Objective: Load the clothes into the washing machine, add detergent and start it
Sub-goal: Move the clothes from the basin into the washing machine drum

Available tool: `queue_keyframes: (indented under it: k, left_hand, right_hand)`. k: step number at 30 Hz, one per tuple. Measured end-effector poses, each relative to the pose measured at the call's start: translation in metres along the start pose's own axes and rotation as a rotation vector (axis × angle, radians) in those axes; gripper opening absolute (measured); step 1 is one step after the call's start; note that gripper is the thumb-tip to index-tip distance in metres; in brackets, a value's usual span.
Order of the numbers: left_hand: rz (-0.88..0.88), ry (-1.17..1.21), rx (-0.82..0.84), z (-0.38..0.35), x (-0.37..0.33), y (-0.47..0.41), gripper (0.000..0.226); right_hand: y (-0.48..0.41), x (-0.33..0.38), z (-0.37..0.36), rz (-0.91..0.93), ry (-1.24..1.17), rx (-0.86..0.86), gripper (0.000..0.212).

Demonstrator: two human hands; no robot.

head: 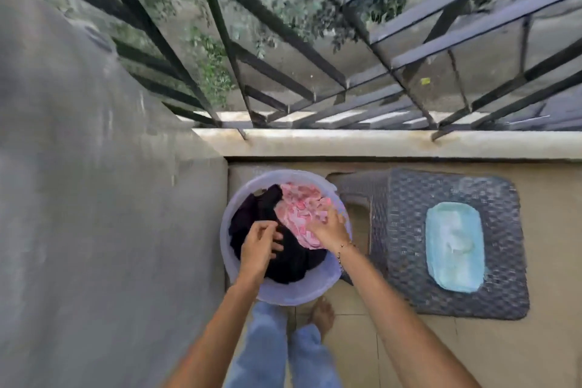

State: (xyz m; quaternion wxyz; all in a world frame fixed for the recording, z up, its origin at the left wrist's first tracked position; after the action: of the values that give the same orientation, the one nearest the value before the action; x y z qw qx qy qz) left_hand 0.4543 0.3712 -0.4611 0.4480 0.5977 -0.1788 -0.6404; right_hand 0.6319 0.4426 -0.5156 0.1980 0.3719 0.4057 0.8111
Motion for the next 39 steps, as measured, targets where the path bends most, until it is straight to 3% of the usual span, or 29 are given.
queue_keyframes:
  k: [9, 12, 14, 17, 20, 26, 29, 32, 36, 39]
  left_hand:
    - [0.154, 0.025, 0.019, 0.004, 0.078, -0.081, 0.014]
    - [0.162, 0.044, 0.008, 0.008, 0.086, -0.096, 0.014]
    - [0.163, 0.051, 0.012, 0.009, 0.089, -0.101, 0.015]
    - [0.156, 0.066, 0.034, 0.008, 0.093, -0.104, 0.016]
    - [0.155, 0.121, 0.075, 0.002, 0.095, -0.101, 0.022]
    - [0.241, 0.120, 0.152, -0.015, 0.098, -0.081, 0.034]
    - [0.318, 0.115, 0.176, -0.026, 0.096, -0.072, 0.052]
    - [0.405, 0.201, 0.196, -0.039, 0.103, -0.070, 0.066]
    - [0.367, 0.167, 0.172, -0.032, 0.101, -0.070, 0.044]
    - [0.341, 0.171, 0.149, -0.023, 0.096, -0.066, 0.027]
  right_hand:
    - [-0.103, -0.054, -0.051, -0.044, 0.082, 0.016, 0.109]
    - [-0.119, -0.064, -0.056, -0.074, 0.121, -0.054, 0.117]
    - [-0.128, -0.068, -0.050, -0.079, 0.145, -0.176, 0.107]
    - [-0.132, -0.069, -0.038, -0.058, 0.028, -0.375, 0.067]
    - [-0.130, -0.068, -0.036, -0.060, -0.052, -0.387, 0.045]
    - [-0.061, -0.037, -0.032, 0.194, -0.135, -0.435, 0.025]
    - [-0.013, -0.026, -0.043, 0.290, -0.250, -0.377, 0.040]
    - [0.017, -0.019, -0.071, 0.340, -0.203, -0.256, 0.050]
    - [0.031, -0.023, -0.093, 0.355, -0.323, 0.007, 0.083]
    - [0.023, -0.027, -0.093, 0.335, -0.498, 0.210, 0.071]
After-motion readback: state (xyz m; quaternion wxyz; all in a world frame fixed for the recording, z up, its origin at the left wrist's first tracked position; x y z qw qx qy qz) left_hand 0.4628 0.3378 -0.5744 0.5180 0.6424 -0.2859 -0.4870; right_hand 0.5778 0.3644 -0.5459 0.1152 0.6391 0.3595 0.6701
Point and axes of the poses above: each hand's wrist, its own y-axis away from the middle knuckle, its own z-axis out of the back of the hand, x = y × z, the point moved 10 cm from there along -y, towards the middle knuckle, and after that the axes turned 2 degrees about -x, right-handed, at the moved point
